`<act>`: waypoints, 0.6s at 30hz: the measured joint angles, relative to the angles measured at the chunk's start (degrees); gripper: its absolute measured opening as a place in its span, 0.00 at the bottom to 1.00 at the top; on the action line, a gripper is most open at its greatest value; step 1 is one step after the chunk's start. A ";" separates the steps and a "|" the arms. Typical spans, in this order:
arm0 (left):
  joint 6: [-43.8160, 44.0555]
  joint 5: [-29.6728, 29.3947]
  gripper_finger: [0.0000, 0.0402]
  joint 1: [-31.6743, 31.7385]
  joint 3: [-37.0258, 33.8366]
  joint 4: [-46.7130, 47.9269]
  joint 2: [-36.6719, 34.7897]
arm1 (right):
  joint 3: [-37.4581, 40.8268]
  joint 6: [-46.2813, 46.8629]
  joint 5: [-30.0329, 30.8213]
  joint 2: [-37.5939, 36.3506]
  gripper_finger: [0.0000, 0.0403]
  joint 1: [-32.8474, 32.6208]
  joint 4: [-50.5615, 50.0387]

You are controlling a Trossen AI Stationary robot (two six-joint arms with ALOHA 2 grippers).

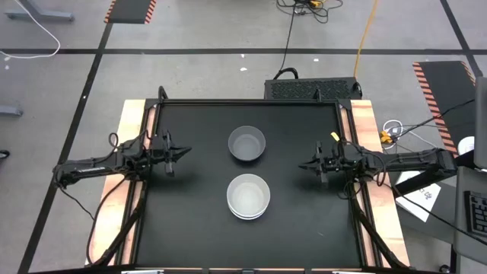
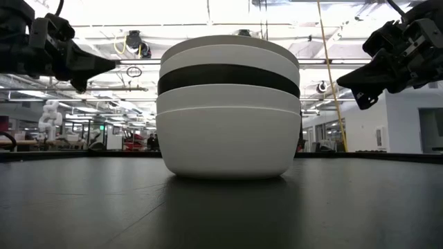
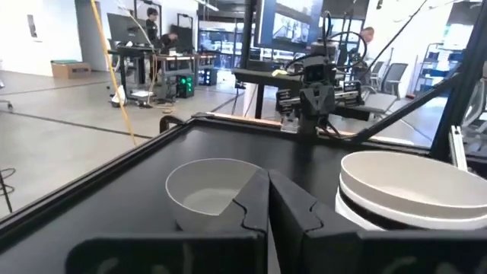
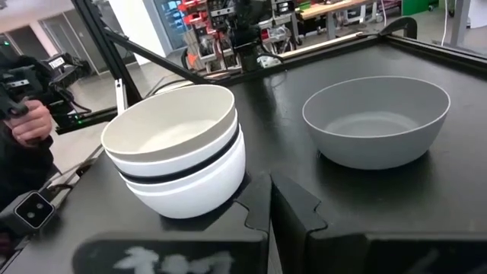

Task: Nest bowls inside each other
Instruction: Stack the dark gray bowl on the gray bowl

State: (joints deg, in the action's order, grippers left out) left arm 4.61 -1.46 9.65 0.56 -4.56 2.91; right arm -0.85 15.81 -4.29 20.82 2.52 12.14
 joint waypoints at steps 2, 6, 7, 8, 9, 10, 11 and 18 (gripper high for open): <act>-0.81 0.07 0.04 0.00 0.00 0.87 0.05 | -0.01 0.00 0.01 0.30 0.00 0.00 -0.02; -1.05 0.07 0.05 0.00 0.00 2.81 0.05 | 0.01 -0.07 0.01 0.91 0.00 -0.02 0.00; -0.85 0.07 0.05 0.02 0.01 2.96 0.07 | -0.01 0.01 0.01 1.08 0.00 0.00 0.00; -0.47 0.09 0.05 0.02 0.02 3.15 0.07 | 0.01 0.54 0.01 1.29 0.00 -0.01 0.00; -0.10 0.11 0.05 0.02 0.04 3.28 0.07 | -0.01 1.47 0.01 1.51 0.00 0.00 0.08; 0.31 0.18 0.05 0.02 0.07 3.37 0.07 | 0.00 2.37 0.01 1.80 0.00 0.01 0.43; 0.54 0.18 0.05 0.02 0.07 3.45 0.05 | -0.02 2.84 0.03 2.15 0.00 0.09 1.25; 0.23 0.18 0.05 0.02 0.09 3.65 0.07 | -1.36 2.95 5.89 6.25 0.00 3.55 5.18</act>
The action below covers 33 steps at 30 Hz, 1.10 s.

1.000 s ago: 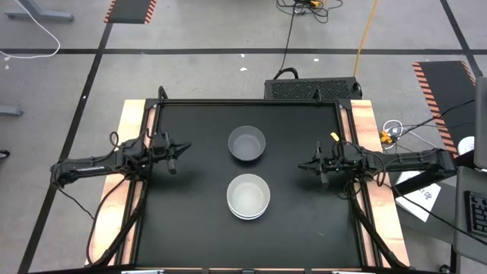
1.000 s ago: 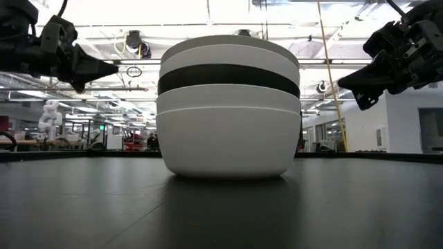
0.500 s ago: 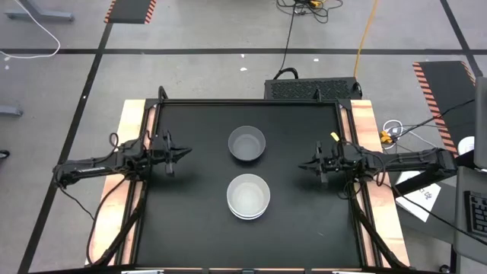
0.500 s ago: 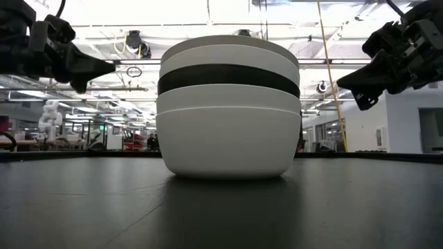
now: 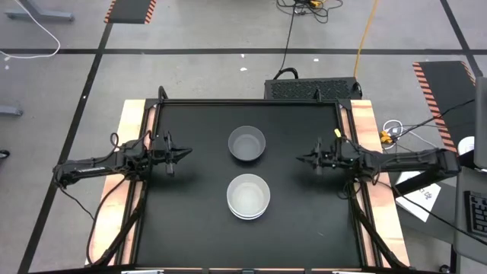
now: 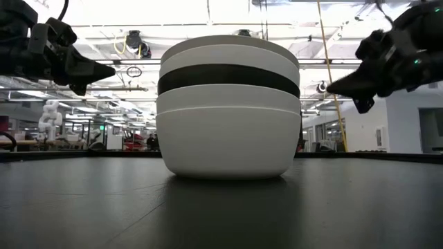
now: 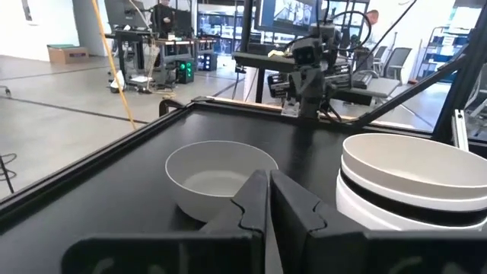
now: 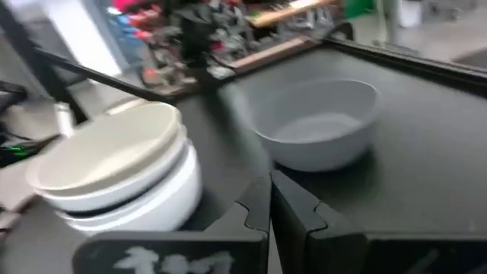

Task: Nest bowls inside each other
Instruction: Stack the dark gray bowl on the gray bowl

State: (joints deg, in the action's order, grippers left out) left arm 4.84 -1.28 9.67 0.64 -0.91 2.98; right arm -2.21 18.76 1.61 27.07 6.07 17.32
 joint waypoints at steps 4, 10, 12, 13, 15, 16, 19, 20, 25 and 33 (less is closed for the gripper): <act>-0.05 -0.02 0.05 0.00 0.00 0.07 0.00 | -1.87 -0.63 -0.34 4.26 0.00 4.47 -0.31; -1.13 -0.04 0.05 0.00 0.02 0.28 0.00 | -4.06 -2.94 -11.03 12.95 0.00 12.72 8.91; -1.49 -0.04 0.05 0.00 0.02 0.31 0.00 | -4.59 -2.93 -15.90 16.14 0.00 15.31 13.69; -1.54 -0.04 0.05 0.00 0.02 0.33 0.00 | -5.15 -2.49 -17.81 17.80 0.00 16.47 16.08; -1.55 -0.07 0.05 0.00 0.02 0.32 0.00 | -6.56 -2.02 -19.60 21.05 0.00 18.78 18.24; -1.55 -0.07 0.05 0.00 0.02 0.33 0.00 | -7.35 -2.04 -19.96 22.72 0.00 19.73 18.13; -1.52 -0.07 0.05 0.00 0.02 0.37 0.00 | -9.99 -2.88 -20.31 27.68 0.00 21.89 17.89; -1.48 -0.07 0.05 0.00 0.02 0.37 0.00 | -11.04 -3.40 -21.20 29.15 0.00 22.51 18.02; -1.35 -0.07 0.05 0.00 0.02 0.39 0.00 | -17.24 -4.49 -26.01 36.69 0.00 24.33 17.99; -1.35 -0.11 0.05 0.00 0.02 0.39 0.00 | -29.96 -4.66 -32.07 45.07 0.00 26.98 10.53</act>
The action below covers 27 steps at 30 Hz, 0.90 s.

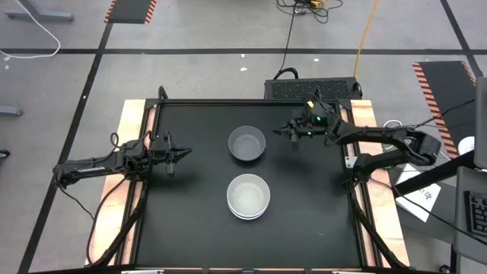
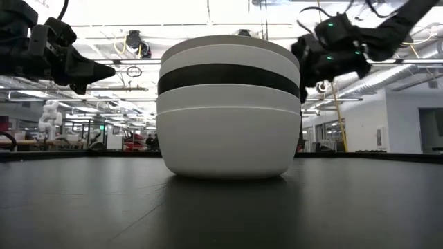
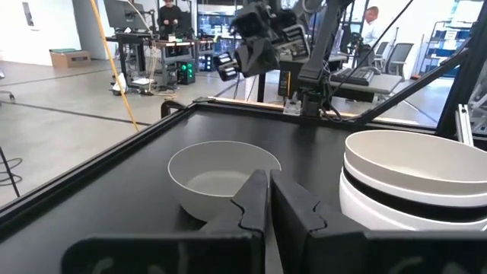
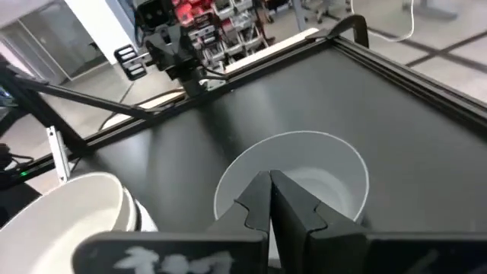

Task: Nest bowls inside each other
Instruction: Stack the dark gray bowl on the gray bowl

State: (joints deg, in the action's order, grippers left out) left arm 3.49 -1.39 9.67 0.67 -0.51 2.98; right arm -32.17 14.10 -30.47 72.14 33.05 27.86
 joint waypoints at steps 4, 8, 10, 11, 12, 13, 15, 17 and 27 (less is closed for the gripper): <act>0.00 0.00 0.05 0.00 0.00 0.02 0.00 | -6.52 -0.68 -0.41 3.44 0.00 1.11 -5.80; -0.22 -0.01 0.05 0.00 0.00 0.02 0.00 | -11.08 -0.88 -1.46 6.36 0.00 2.44 -9.34; -0.31 -0.02 0.05 0.00 0.00 0.02 0.00 | -13.42 -0.85 -3.05 7.80 0.00 3.10 -12.12; -0.34 -0.04 0.05 0.00 0.00 0.02 0.00 | -14.91 -0.88 -4.11 8.69 0.00 3.42 -13.66; -0.35 -0.04 0.05 0.00 0.00 0.02 0.00 | -16.39 -0.86 -5.42 9.56 0.00 3.61 -15.28; -0.35 -0.07 0.05 0.00 0.00 0.03 0.00 | -17.99 -0.59 -6.99 10.48 0.00 3.76 -17.14; -0.54 -0.07 0.05 0.00 0.00 0.04 0.00 | -21.32 0.03 -8.57 12.59 0.02 3.90 -20.92; -1.08 -0.09 0.05 0.00 0.00 0.04 0.00 | -24.69 0.03 -8.67 14.91 0.06 3.90 -24.89; -1.84 -0.07 0.05 -0.02 -0.02 0.04 0.22 | -40.48 -3.07 -3.01 24.89 0.35 3.33 -50.35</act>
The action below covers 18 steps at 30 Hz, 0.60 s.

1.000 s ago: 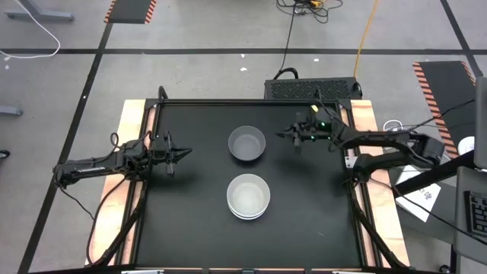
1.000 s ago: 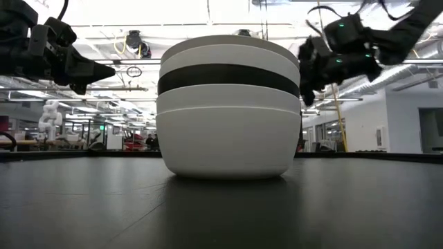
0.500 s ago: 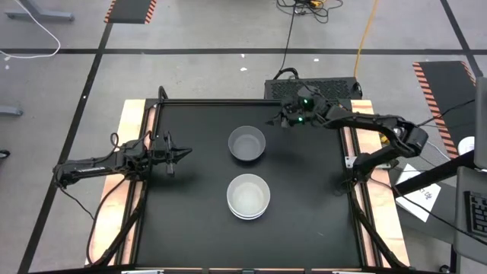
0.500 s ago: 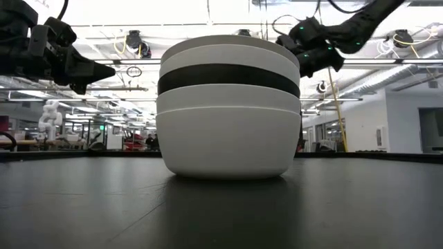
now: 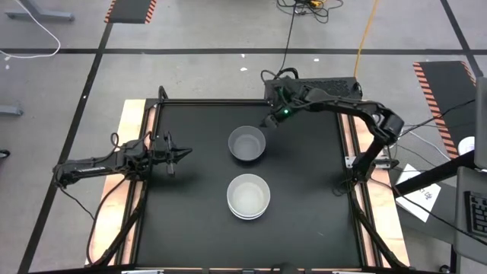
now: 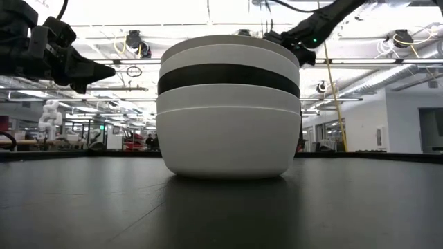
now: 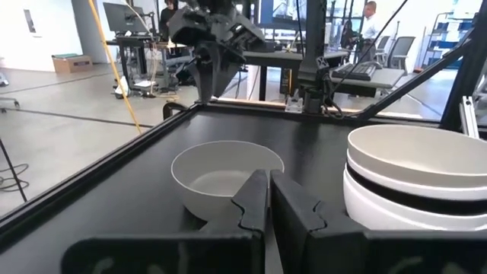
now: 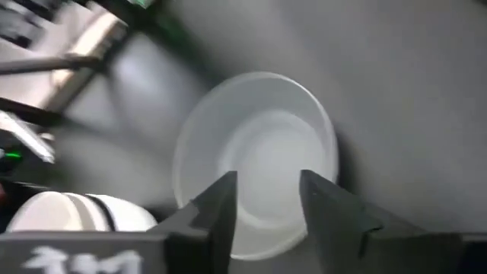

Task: Nest bowls inside each other
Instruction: Stack the dark gray bowl on the gray bowl

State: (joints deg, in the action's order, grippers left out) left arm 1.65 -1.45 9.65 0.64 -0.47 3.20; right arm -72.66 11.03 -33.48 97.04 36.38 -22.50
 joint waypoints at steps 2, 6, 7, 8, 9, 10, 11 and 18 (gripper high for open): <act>-0.01 0.00 0.05 0.01 0.00 0.02 0.53 | -2.14 -0.68 2.14 0.93 0.39 0.00 -3.87; 0.00 0.00 0.05 0.02 0.00 0.01 2.04 | -5.52 -1.34 5.92 2.01 0.42 -0.32 -9.59; 0.00 0.00 0.05 0.02 0.00 0.01 2.27 | -6.27 -1.46 6.73 2.42 0.42 -0.63 -10.54; 0.02 -0.02 0.05 0.01 0.00 -0.03 2.55 | -6.76 -1.50 6.79 2.89 0.42 -0.87 -11.47; 0.02 -0.02 0.05 0.00 0.00 -0.04 2.94 | -7.20 -1.65 6.80 3.37 0.42 -1.15 -12.42; 0.02 0.00 0.05 0.02 0.00 -0.04 3.14 | -7.58 -1.69 6.87 3.81 0.42 -1.41 -13.03; 0.02 -0.02 0.05 0.00 0.00 -0.11 3.19 | -7.86 -1.69 7.22 4.13 0.42 -1.67 -13.24; 0.57 -0.07 0.05 0.02 -0.13 -1.33 3.17 | -9.95 -3.52 11.12 7.38 0.42 -2.48 -17.91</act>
State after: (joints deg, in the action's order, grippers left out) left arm 2.22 -1.52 9.67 0.51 -1.80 6.37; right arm -82.60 7.51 -22.36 104.42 33.90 -40.41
